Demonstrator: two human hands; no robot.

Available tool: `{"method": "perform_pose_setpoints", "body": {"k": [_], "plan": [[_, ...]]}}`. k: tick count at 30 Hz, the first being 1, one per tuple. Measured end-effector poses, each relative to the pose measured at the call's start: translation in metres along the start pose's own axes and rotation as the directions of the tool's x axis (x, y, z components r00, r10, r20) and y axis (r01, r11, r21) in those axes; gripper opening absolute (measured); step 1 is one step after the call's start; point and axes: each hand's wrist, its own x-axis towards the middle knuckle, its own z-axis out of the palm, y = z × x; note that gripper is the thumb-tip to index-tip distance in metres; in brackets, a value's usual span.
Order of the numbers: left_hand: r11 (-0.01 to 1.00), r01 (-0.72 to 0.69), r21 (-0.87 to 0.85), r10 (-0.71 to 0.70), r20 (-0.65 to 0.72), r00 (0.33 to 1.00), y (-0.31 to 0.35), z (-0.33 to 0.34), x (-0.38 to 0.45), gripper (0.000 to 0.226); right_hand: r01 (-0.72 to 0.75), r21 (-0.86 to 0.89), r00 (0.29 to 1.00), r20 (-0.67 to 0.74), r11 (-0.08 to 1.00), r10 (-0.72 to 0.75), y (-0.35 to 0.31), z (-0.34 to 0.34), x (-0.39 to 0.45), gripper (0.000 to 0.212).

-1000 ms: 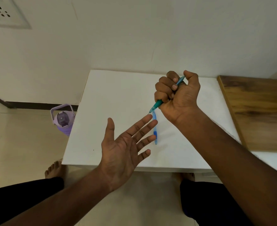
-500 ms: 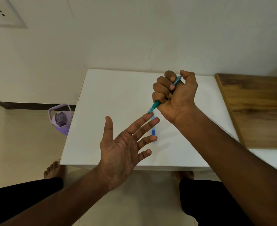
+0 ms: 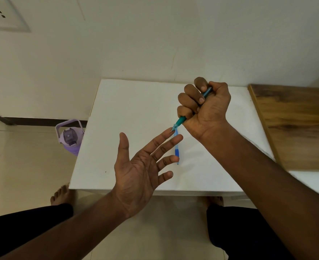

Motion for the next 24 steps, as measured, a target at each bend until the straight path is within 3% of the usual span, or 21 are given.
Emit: {"method": "perform_pose_setpoints", "body": {"k": [5,7,10,12,14,16,19,21,24], "plan": [[1.000,-0.007,0.002,0.007,0.003,1.000,0.000,-0.001,0.000,0.102,-0.046,-0.009,0.999,-0.017,0.999,0.046,0.001,-0.003,0.002,0.049],[0.998,-0.020,0.062,0.022,-0.030,0.999,0.003,-0.003,0.002,0.098,-0.088,-0.002,0.995,-0.055,0.996,0.087,-0.001,-0.003,0.003,0.042],[0.939,-0.006,0.345,0.101,-0.259,0.961,0.007,-0.005,0.008,0.078,-0.174,-0.094,0.972,-0.177,0.980,0.156,-0.009,-0.005,0.008,0.031],[0.785,0.057,0.616,0.234,-0.381,0.894,0.010,-0.009,0.013,0.056,-0.249,-0.316,0.950,-0.266,0.915,0.167,-0.016,-0.007,0.011,0.024],[0.620,0.099,0.778,0.340,-0.380,0.860,0.009,-0.018,0.017,0.035,-0.286,-0.533,0.937,-0.329,0.796,0.117,-0.020,-0.013,0.012,0.020],[0.523,0.120,0.844,0.317,-0.323,0.892,0.006,-0.022,0.016,0.024,-0.299,-0.708,0.929,-0.369,0.640,0.026,-0.023,-0.022,0.011,0.020],[0.353,0.103,0.930,0.229,-0.193,0.954,0.002,-0.018,0.015,0.016,-0.233,-0.954,0.937,-0.272,0.188,-0.218,-0.030,-0.044,0.011,0.024],[0.239,0.062,0.969,0.218,-0.116,0.969,0.005,-0.015,0.016,0.019,-0.185,-0.982,0.934,-0.162,-0.044,-0.320,-0.035,-0.059,0.013,0.026],[0.104,0.055,0.993,0.244,-0.079,0.967,0.014,-0.013,0.019,0.029,-0.252,-0.960,0.932,-0.206,-0.123,-0.298,-0.038,-0.076,0.018,0.028]]}}
